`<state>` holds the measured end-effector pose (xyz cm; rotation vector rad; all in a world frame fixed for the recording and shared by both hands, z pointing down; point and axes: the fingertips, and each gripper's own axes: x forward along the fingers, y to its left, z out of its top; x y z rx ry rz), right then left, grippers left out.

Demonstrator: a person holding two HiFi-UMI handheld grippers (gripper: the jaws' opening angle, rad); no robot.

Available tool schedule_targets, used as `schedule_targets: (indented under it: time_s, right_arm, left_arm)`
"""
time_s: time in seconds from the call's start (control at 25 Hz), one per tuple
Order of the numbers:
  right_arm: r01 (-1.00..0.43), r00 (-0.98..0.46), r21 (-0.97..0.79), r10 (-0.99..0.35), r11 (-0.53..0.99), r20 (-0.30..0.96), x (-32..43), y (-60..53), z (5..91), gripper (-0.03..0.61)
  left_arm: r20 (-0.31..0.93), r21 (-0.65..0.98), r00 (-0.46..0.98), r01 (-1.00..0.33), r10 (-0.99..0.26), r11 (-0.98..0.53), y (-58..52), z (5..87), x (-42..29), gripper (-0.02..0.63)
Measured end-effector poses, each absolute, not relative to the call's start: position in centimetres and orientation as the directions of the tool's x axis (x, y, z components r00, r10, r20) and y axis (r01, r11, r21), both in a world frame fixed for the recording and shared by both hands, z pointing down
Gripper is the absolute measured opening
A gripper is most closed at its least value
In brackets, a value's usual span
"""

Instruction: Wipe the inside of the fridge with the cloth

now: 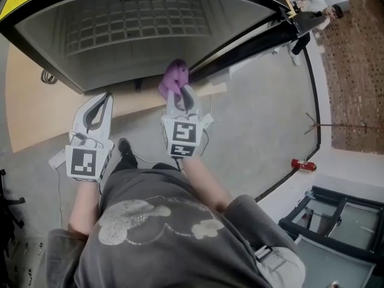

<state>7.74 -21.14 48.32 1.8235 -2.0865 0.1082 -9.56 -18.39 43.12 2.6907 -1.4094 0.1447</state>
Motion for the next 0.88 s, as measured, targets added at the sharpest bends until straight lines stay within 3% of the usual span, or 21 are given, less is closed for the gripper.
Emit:
schedule_targets:
  time_s: [0.88]
  right_arm:
    - [-0.907, -0.392, 0.076, -0.897, 0.414, 0.206, 16.7, -1.8, 46.2, 0.043]
  left_arm:
    - [0.072, -0.048, 0.373, -0.925, -0.925, -0.377, 5.6, 38.0, 1.8, 0.018]
